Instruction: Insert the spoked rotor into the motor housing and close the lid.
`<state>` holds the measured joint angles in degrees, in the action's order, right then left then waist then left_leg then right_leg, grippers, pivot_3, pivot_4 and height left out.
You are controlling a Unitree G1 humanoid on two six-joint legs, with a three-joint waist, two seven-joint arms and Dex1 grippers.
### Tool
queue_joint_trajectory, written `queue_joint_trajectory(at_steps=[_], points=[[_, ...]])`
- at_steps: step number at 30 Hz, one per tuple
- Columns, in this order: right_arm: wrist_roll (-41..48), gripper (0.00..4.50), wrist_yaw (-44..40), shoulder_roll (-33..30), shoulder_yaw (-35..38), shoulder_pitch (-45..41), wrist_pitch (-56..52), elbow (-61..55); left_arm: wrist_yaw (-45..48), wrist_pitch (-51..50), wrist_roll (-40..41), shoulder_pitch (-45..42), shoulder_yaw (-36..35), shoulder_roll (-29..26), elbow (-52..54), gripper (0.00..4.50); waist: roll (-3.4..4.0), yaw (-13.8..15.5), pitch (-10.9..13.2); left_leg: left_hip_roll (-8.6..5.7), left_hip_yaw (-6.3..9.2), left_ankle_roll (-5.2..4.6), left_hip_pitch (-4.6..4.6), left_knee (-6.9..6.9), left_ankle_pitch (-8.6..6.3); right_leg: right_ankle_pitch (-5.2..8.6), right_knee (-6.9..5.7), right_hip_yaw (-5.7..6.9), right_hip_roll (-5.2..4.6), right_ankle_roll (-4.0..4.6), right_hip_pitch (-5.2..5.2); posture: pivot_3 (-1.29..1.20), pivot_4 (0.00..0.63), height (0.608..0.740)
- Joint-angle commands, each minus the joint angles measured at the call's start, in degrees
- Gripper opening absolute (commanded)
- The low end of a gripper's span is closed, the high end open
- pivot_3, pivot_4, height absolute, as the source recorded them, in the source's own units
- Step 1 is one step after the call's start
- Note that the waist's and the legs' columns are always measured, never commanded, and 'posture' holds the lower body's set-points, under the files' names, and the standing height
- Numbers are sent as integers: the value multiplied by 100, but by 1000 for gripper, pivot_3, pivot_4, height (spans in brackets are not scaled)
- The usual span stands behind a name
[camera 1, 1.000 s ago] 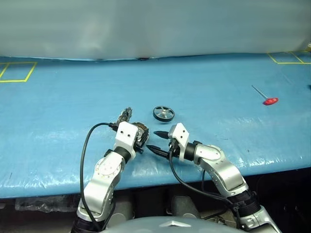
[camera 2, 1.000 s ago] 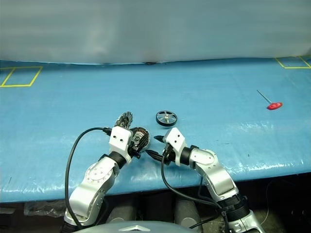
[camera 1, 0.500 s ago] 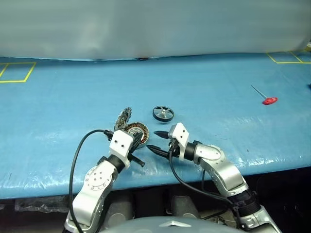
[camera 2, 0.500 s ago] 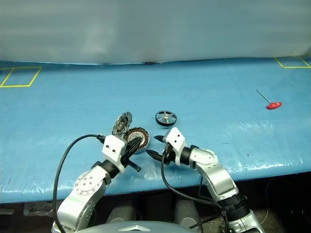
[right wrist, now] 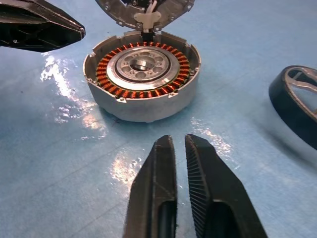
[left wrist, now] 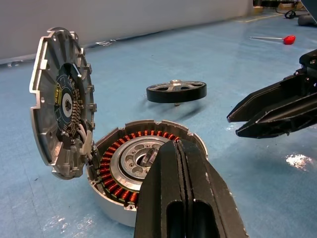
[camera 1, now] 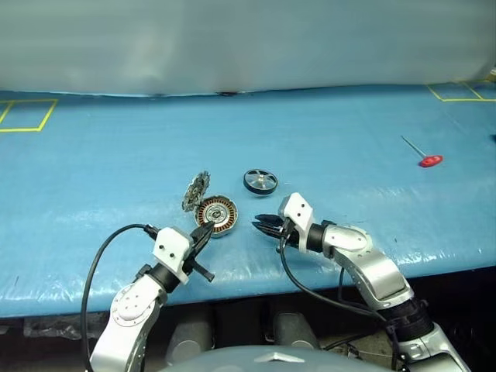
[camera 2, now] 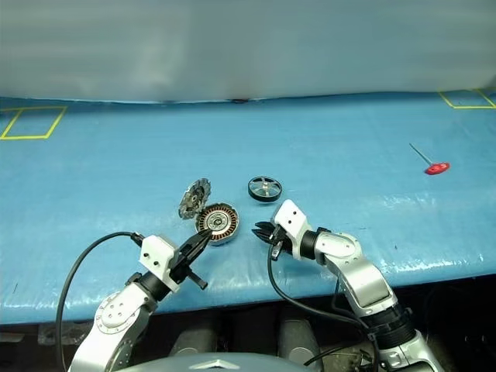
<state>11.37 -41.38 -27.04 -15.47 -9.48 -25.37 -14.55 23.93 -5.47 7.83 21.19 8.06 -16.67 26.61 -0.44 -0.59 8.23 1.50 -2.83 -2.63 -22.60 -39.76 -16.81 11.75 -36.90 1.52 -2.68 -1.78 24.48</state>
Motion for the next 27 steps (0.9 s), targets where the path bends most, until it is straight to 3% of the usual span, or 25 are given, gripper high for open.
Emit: queue_joint_trajectory(at_steps=[1,15,27], points=[[-256,21,187,-17,-36,-337,-159,-333,-16,354,54,37,-101,52,-25,0,0,3,0,1,-1,0,0,0,0,1,0,0,0,-1,0,0,150,740],[-713,21,357,1056,-1043,-1766,-848,159,-56,1165,78,307,-206,304,-631,0,0,0,0,3,-1,0,-2,2,0,-3,1,3,0,6,3,0,150,740],[-1043,21,209,1538,-1496,-2199,-520,1293,-37,1361,27,354,-92,450,-828,0,2,-11,1,4,-1,-2,-5,3,-1,-4,0,8,-2,8,5,0,150,740]])
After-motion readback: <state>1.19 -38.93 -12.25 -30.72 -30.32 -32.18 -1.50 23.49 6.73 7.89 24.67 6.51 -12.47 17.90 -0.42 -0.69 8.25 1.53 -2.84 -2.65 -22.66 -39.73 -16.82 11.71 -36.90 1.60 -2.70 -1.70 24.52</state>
